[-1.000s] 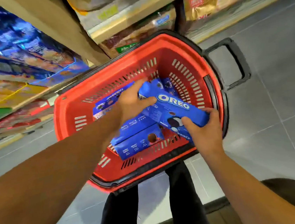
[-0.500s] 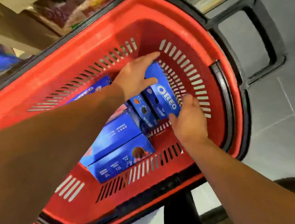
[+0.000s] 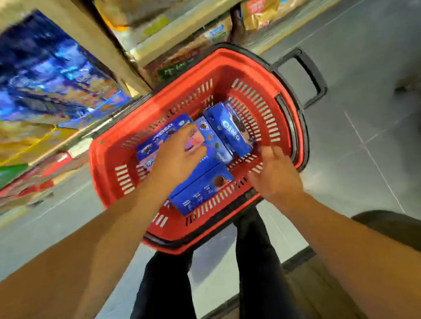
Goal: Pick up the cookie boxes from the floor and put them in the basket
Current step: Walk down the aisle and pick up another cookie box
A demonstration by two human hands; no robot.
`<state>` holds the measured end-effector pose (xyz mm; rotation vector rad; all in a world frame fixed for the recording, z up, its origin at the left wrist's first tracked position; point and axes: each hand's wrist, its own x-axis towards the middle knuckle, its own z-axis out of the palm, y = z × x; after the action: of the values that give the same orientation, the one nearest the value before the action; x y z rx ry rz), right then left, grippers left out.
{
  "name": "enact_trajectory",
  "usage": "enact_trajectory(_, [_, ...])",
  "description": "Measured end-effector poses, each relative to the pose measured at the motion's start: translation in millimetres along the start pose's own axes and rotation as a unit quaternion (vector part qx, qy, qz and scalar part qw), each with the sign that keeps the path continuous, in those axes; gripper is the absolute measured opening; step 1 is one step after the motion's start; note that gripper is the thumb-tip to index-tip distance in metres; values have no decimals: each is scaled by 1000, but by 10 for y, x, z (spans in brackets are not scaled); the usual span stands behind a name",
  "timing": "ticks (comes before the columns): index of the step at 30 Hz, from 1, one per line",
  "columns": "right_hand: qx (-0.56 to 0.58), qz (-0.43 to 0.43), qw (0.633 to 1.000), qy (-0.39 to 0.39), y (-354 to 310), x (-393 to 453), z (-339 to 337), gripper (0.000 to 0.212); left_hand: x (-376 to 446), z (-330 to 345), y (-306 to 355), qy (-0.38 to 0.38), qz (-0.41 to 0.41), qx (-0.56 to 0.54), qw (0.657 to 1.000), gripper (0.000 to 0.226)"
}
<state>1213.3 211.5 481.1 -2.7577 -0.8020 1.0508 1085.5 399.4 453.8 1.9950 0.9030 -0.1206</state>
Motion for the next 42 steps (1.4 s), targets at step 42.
enact_trajectory(42, [-476, -799, 344, -128, -4063, -6606, 3146, 79, -8944, -334, -1661, 516, -595, -190, 586, 71])
